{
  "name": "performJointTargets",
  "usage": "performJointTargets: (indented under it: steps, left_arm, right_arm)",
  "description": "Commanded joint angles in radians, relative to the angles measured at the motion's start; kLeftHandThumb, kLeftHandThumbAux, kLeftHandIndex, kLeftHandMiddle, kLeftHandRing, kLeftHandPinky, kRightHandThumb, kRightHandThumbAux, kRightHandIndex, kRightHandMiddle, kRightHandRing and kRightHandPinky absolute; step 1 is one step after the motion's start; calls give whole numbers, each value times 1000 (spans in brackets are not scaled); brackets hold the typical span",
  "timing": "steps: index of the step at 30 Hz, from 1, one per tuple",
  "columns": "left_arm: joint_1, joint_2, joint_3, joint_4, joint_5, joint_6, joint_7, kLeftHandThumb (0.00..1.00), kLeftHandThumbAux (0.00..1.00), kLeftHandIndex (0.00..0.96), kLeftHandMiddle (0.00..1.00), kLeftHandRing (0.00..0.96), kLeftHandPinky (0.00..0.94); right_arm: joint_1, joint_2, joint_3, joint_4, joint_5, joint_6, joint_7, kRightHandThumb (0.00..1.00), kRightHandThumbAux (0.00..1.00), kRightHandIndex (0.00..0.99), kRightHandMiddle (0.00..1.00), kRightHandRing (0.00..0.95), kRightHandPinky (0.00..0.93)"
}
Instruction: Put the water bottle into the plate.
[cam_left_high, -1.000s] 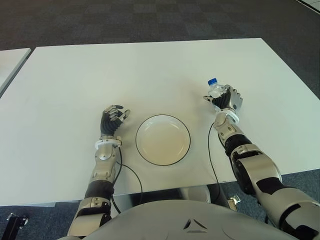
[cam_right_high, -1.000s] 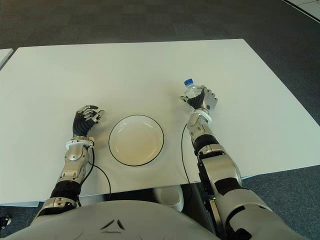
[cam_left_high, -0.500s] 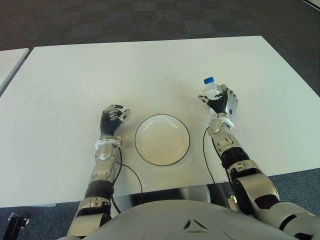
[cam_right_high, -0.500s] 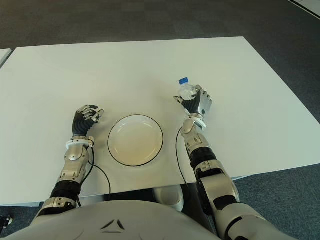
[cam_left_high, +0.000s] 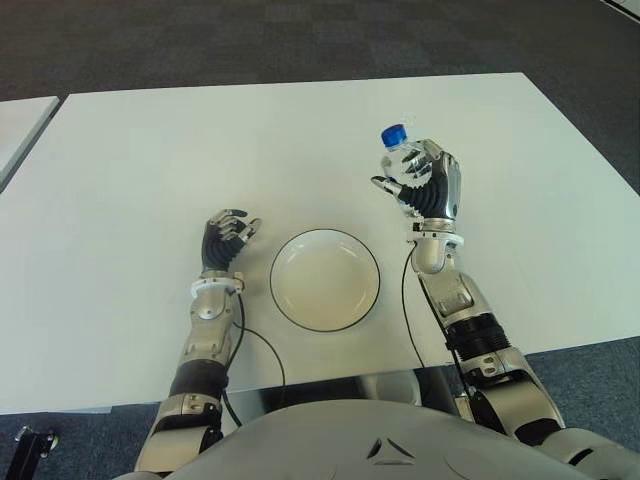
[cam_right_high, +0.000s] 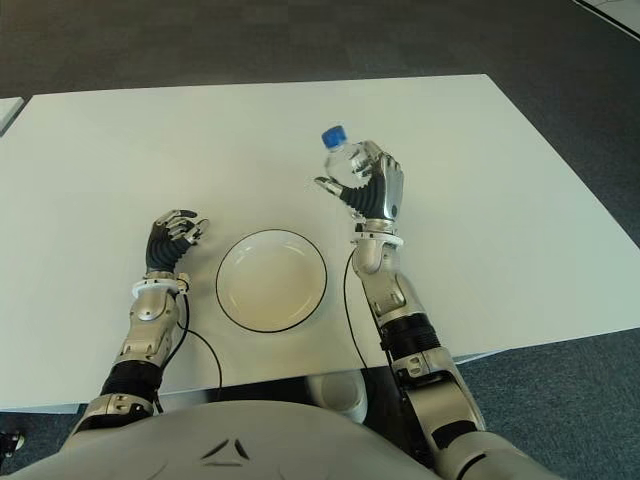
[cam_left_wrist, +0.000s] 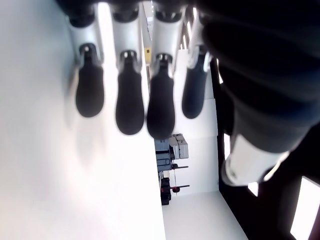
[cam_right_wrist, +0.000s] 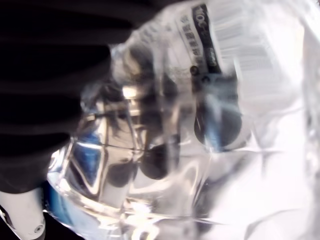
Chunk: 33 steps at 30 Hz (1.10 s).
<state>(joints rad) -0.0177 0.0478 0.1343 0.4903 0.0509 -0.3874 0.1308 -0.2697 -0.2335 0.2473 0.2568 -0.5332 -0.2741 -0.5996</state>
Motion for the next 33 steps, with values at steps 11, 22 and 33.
performJointTargets:
  steps: [11,22,33]
  left_arm:
    - [17,-21,3,-10,-12,41,29,708,716,435,636,617,598]
    - [24,-33,4,-22,-39,31,22,709,713,435,636,614,592]
    - [28,-35,5,-29,-37,28,28,709,713,436,645,622,600]
  right_arm:
    - [-37,-43,99,84,2,-481,142,713,717,440,912,906,894]
    - [-73,-81,185,181,89,-600,473,714,716,440,912,907,894]
    - [-33,-96,184,118,90,-495,678,714,715,440,903,900,887]
